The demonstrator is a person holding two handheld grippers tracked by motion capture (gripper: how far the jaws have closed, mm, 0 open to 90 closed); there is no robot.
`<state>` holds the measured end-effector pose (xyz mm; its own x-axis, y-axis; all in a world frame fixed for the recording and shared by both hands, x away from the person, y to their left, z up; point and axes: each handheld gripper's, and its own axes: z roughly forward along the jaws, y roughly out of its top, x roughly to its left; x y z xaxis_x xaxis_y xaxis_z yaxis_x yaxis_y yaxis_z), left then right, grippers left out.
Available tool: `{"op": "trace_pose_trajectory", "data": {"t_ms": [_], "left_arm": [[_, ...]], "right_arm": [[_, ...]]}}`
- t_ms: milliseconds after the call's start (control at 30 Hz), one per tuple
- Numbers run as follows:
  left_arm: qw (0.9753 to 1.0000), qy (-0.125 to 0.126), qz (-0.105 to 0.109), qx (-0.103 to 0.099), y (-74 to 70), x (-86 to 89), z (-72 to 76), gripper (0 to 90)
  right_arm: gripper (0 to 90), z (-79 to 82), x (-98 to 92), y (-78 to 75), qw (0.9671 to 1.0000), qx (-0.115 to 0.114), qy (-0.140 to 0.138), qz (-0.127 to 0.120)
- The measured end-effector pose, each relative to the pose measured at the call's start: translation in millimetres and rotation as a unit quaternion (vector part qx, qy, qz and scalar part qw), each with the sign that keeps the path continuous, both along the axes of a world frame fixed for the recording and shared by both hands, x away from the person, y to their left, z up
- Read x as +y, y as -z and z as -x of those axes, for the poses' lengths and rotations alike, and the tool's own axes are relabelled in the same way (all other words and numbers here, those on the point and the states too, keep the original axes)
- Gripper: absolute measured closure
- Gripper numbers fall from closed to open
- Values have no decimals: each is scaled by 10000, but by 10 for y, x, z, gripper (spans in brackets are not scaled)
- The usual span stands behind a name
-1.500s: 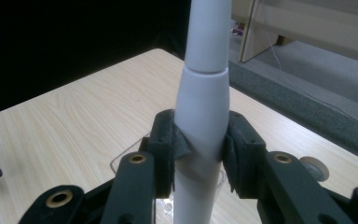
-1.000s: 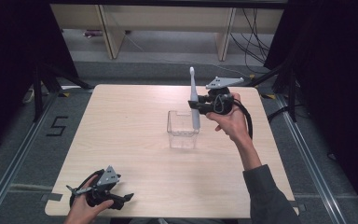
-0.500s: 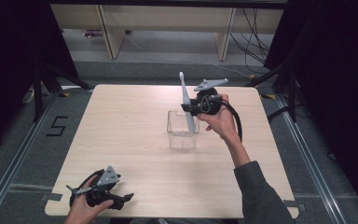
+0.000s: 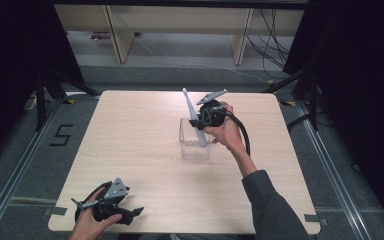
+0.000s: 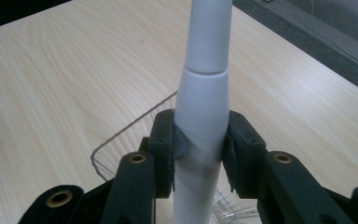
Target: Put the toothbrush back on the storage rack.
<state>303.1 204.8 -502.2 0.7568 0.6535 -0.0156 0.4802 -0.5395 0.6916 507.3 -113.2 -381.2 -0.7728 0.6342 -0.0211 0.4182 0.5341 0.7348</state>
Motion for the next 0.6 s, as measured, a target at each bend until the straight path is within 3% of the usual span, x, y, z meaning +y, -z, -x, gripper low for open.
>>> {"op": "trace_pose_trajectory", "data": {"t_ms": [167,200,267,300,367,600], "left_arm": [[10000,36,-31,-28,-8,7,0,154],[10000,39,-30,-32,-8,6,1,154],[10000,28,-14,-24,-6,3,2,153],[10000,37,-32,-25,-6,6,-1,153],[10000,16,-22,-10,-2,4,-1,154],[10000,44,-32,-33,-8,7,0,153]], "right_arm": [[673,-26,36,84,9997,153,50,209],[673,-41,35,104,9997,101,36,231],[673,-45,49,149,9994,243,74,223],[673,-60,49,177,9995,144,18,272],[673,-42,61,207,9986,375,143,343],[673,-60,78,264,9977,427,110,514]]}}
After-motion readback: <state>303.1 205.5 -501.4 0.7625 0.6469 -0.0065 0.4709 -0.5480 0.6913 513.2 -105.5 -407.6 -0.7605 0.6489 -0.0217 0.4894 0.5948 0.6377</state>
